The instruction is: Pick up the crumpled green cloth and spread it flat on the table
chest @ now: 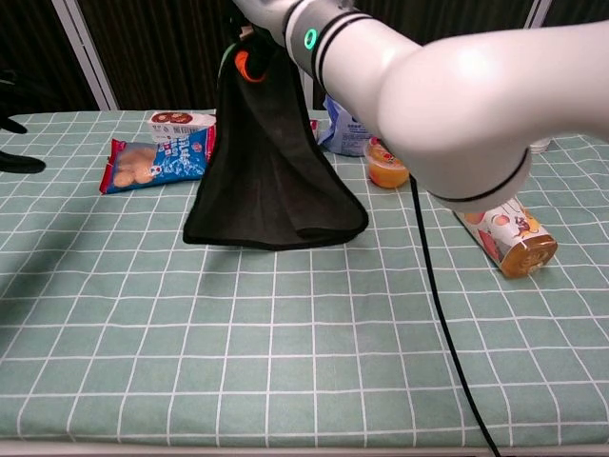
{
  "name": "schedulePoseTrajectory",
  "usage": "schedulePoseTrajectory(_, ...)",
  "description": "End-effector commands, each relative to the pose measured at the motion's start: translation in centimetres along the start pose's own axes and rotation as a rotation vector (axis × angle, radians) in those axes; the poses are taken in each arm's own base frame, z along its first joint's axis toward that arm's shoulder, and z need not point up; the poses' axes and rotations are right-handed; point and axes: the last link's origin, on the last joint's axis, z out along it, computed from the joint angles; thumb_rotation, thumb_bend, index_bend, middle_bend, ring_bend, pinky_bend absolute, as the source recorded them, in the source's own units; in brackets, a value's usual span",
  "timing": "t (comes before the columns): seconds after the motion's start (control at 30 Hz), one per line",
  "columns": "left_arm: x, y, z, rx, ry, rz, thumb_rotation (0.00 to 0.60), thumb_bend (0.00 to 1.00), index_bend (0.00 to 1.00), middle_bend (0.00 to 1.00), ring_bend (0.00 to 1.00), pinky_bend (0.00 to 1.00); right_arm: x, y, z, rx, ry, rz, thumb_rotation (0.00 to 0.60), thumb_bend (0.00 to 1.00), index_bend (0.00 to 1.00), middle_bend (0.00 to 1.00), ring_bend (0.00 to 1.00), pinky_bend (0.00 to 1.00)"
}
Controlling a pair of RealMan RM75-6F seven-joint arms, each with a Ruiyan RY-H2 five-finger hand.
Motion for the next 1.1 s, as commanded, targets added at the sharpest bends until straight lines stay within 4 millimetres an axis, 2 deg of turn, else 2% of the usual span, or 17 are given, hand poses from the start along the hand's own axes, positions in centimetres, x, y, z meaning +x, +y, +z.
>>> schedulePoseTrajectory(0.03, -1.2, 0.8, 1.6, 0.0, -0.025, -0.001, 0.6, 0.06, 0.32, 0.13, 0.12, 0.21, 0.9, -1.3, 0.7, -0.028, 0.016, -0.015, 0.6, 0.51, 0.79, 0.34, 0.12, 0.01)
schedulePoseTrajectory(0.13, -2.3, 1.1, 2.7, 0.009, -0.055, 0.003, 0.584, 0.04, 0.32, 0.13, 0.12, 0.21, 1.1, -1.9, 0.9, -0.039, 0.013, -0.013, 0.6, 0.51, 0.79, 0.34, 0.12, 0.01)
schedulePoseTrajectory(0.23, -3.4, 1.3, 3.8, 0.021, -0.072, 0.007, 0.524, 0.04, 0.31, 0.13, 0.12, 0.21, 0.9, -2.2, 1.0, -0.053, 0.008, -0.01, 0.6, 0.51, 0.79, 0.34, 0.12, 0.01)
schedulePoseTrajectory(0.3, -4.2, 1.5, 4.3, 0.027, -0.073, 0.016, 0.514, 0.04, 0.31, 0.13, 0.12, 0.21, 0.7, -2.4, 1.1, -0.059, 0.0, 0.002, 0.6, 0.51, 0.79, 0.34, 0.12, 0.01)
schedulePoseTrajectory(0.53, -6.2, 2.4, 4.8, 0.036, -0.11, 0.03, 0.46, 0.04, 0.31, 0.13, 0.12, 0.21, 0.2, -3.0, 1.6, -0.084, -0.014, 0.029, 0.6, 0.52, 0.78, 0.34, 0.12, 0.01)
schedulePoseTrajectory(0.7, -7.2, 3.2, 4.9, 0.043, -0.135, 0.078, 0.313, 0.03, 0.3, 0.13, 0.12, 0.21, -0.4, -3.5, 2.0, -0.109, -0.025, 0.037, 0.6, 0.54, 0.78, 0.34, 0.12, 0.01)
schedulePoseTrajectory(0.8, -7.7, 3.9, 5.2, 0.045, -0.133, 0.124, 0.265, 0.02, 0.29, 0.13, 0.12, 0.21, -0.8, -3.9, 2.2, -0.122, -0.035, 0.053, 0.6, 0.53, 0.78, 0.34, 0.12, 0.01)
schedulePoseTrajectory(0.97, -9.1, 3.9, 6.0, 0.084, -0.118, 0.229, 0.253, 0.02, 0.28, 0.13, 0.12, 0.22, -0.9, -4.3, 2.4, -0.138, -0.039, 0.084, 0.6, 0.54, 0.78, 0.34, 0.12, 0.01)
schedulePoseTrajectory(1.1, -10.0, 3.8, 6.7, 0.123, -0.099, 0.24, 0.311, 0.02, 0.28, 0.13, 0.12, 0.22, -0.9, -4.6, 2.1, -0.131, -0.038, 0.099, 0.6, 0.54, 0.78, 0.34, 0.12, 0.01)
